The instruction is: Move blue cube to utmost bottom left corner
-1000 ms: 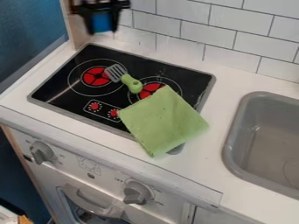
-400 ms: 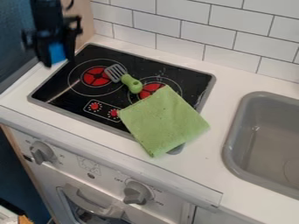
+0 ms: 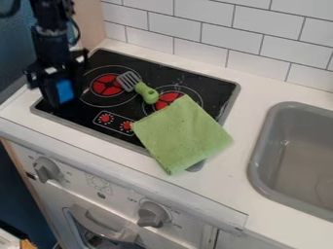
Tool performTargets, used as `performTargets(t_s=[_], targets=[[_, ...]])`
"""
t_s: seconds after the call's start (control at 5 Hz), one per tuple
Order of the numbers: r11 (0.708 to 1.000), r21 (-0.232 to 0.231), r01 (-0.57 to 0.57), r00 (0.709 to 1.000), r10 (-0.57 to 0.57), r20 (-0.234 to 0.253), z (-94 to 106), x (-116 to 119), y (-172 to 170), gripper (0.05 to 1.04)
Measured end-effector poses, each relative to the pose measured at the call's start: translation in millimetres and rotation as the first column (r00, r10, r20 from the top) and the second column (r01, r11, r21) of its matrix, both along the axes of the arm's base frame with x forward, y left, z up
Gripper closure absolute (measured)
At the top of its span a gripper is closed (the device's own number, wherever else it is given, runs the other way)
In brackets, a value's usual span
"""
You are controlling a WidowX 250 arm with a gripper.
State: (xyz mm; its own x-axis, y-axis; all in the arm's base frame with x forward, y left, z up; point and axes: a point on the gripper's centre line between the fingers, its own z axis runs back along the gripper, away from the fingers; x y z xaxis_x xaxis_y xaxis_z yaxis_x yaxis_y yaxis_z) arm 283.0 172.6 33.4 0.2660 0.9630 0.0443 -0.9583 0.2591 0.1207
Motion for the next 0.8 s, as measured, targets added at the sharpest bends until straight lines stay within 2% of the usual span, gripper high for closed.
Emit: performTargets(t_s=[0.2, 0.4, 0.6, 0.8], targets=[[1.0, 0.021, 0.006, 1.0, -0.006, 0.003, -2.5, 2.5, -3.2, 0.476], [0.999, 0.034, 0.018, 1.0, -0.018, 0.013, -4.1, 4.4, -4.9, 0.395], [0.999, 0.051, 0.015, 1.0, -0.013, -0.026, -2.7, 3.6, -4.9, 0.157], [0.999, 0.052, 0.004, 1.0, -0.003, -0.029, -2.3, 3.1, -4.9, 0.104]])
